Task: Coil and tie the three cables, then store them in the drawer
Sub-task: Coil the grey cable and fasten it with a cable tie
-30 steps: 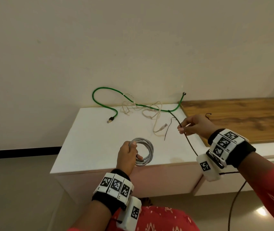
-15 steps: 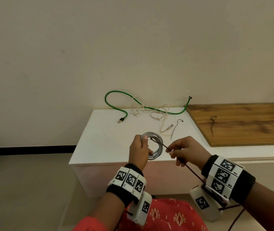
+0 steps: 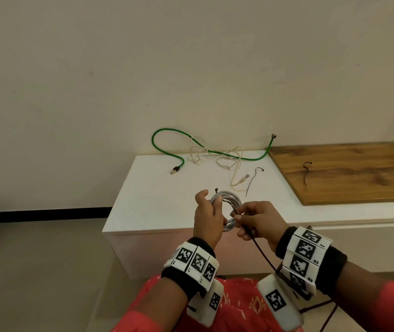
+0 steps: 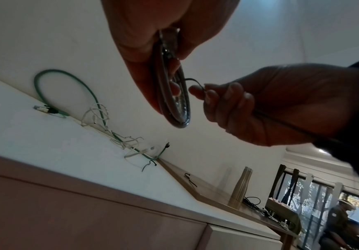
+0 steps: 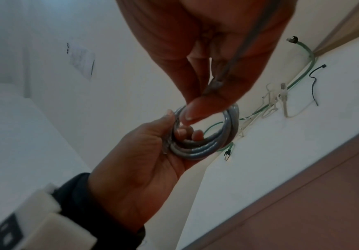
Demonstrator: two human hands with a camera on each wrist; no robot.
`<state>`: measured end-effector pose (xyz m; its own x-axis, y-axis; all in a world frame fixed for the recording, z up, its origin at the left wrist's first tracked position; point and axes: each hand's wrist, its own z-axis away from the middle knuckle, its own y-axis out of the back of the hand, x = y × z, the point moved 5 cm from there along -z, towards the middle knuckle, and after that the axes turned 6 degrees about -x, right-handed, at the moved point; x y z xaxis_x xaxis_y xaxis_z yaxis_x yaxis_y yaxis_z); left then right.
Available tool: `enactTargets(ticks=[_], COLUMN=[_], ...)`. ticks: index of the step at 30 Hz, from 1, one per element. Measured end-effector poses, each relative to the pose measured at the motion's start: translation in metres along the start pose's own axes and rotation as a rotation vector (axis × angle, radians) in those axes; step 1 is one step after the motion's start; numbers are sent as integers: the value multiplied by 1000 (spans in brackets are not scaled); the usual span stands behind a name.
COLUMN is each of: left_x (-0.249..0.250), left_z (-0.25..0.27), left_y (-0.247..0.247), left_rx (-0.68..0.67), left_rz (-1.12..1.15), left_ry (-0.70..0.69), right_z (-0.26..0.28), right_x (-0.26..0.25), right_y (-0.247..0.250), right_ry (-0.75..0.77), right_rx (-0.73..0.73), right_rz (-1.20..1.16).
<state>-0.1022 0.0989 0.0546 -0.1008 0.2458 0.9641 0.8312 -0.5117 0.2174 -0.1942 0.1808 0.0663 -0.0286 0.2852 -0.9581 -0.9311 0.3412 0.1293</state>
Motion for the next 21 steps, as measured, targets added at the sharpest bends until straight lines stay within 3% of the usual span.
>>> enactTargets(ticks=[4,10,13,21], left_x=[-3,-1,-1,-4], left_z=[0,-2,-3,-6], left_y=[-6,-3,4,23], left_rx=[-38,-28,-9,11], left_rz=[29,26,41,35], left_ry=[45,1,19,29], right_z=[1,4,7,20], right_x=[1,-2,-8,-28], right_y=[-3,-6,-5,-15], right_ry=[15,39,114,314], right_rx=[-17,-35,-47,-227], right_rz=[-20,-30,-49,177])
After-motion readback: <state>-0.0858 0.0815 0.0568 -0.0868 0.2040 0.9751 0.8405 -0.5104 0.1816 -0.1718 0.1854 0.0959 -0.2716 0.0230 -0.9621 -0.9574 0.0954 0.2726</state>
